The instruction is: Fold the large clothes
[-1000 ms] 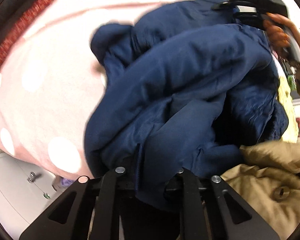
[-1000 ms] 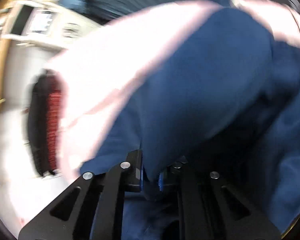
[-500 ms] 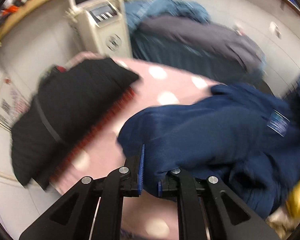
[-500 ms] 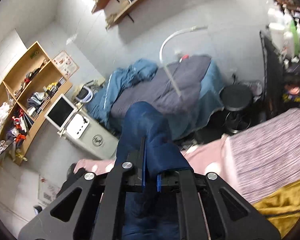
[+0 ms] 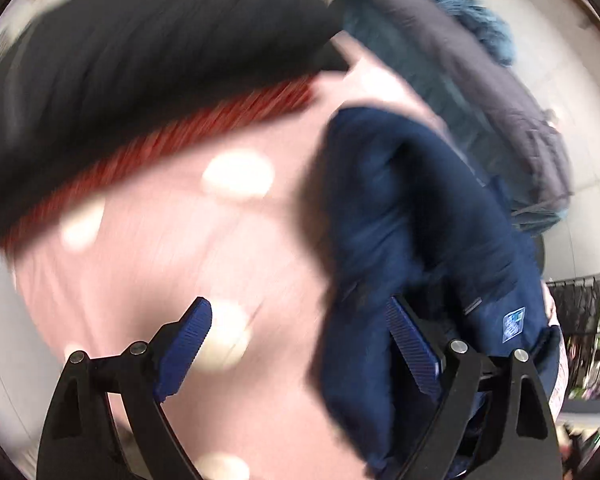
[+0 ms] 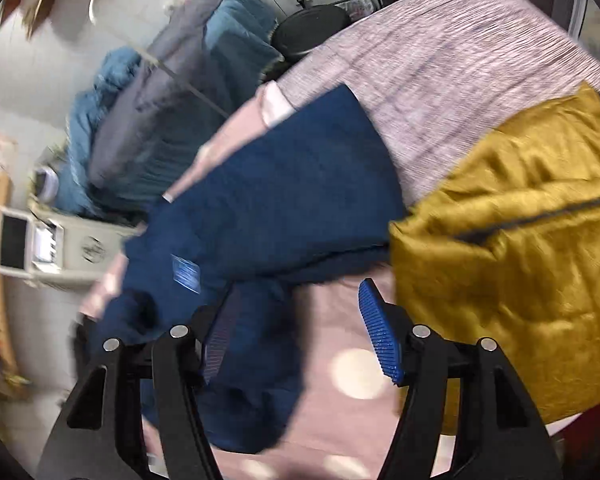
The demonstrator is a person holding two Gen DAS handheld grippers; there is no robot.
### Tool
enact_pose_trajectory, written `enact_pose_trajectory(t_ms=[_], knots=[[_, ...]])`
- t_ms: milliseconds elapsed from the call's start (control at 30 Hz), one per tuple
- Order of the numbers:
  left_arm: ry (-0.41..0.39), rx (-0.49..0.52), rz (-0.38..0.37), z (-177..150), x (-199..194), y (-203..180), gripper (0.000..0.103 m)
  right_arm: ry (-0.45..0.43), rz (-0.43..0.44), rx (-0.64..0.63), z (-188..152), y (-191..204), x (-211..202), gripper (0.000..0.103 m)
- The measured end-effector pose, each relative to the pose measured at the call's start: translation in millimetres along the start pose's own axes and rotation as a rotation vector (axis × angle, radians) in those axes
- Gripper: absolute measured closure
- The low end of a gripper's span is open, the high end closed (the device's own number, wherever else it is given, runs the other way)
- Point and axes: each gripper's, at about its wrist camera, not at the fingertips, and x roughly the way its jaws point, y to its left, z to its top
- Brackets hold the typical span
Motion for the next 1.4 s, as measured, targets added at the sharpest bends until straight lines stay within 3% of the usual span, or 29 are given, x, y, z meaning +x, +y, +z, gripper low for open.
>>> enact_pose_trajectory(t_ms=[100, 200, 367, 533, 667, 700, 733, 800, 867, 967, 1033, 1233, 1400], knots=[[0.027, -0.054, -0.014, -41.6, 1.5, 25.2, 0.016, -0.013, -0.081, -0.137, -33.0, 3.4, 1.2, 0.041], [0.025, 0.031, 0.012, -66.0, -4.4, 20.4, 0.016, -0.014, -0.106, -0.267, -49.3, 28.4, 10.8, 0.038], [0.027, 0.216, -0.025, -82.1, 1.3, -42.1, 0.016, 0.033, -0.058, -0.497, -85.2, 91.6, 30.8, 0.033], [0.064, 0.271, -0.101, -74.5, 23.4, -104.8, 0.016, 0.159, -0.021, -0.725, -145.0, 159.3, 69.9, 0.033], [0.069, 0.356, -0.004, -64.1, 53.9, -148.0, 0.016, 0.201, 0.014, -0.770, -182.8, 177.1, 72.4, 0.033], [0.080, 0.396, 0.048, -64.2, 67.3, -158.4, 0.021, 0.201, 0.019, -0.771, -190.2, 177.0, 70.5, 0.033], [0.097, 0.434, 0.092, -66.6, 79.7, -166.5, 0.036, 0.201, 0.016, -0.769, -193.5, 175.1, 70.1, 0.033], [0.148, 0.483, 0.133, -75.6, 96.5, -175.9, 0.055, 0.207, -0.001, -0.767, -197.4, 166.8, 67.7, 0.033], [0.130, 0.523, 0.162, -85.0, 98.1, -181.0, 0.069, 0.193, -0.027, -0.759, -197.1, 157.5, 61.2, 0.033], [0.107, 0.570, 0.128, -93.8, 85.3, -184.0, 0.083, 0.182, -0.055, -0.692, -188.2, 135.0, 54.0, 0.033], [0.102, 0.577, 0.055, -93.7, 64.7, -183.0, 0.088, 0.182, -0.062, -0.637, -182.0, 121.0, 50.4, 0.033], [0.036, 0.622, -0.114, -98.2, -21.4, -175.3, 0.091, 0.190, -0.082, -0.610, -177.2, 111.4, 58.2, 0.033], [-0.001, 0.703, -0.166, -125.7, -93.0, -149.3, 0.091, 0.200, -0.092, -0.694, -185.2, 132.7, 66.2, 0.033]])
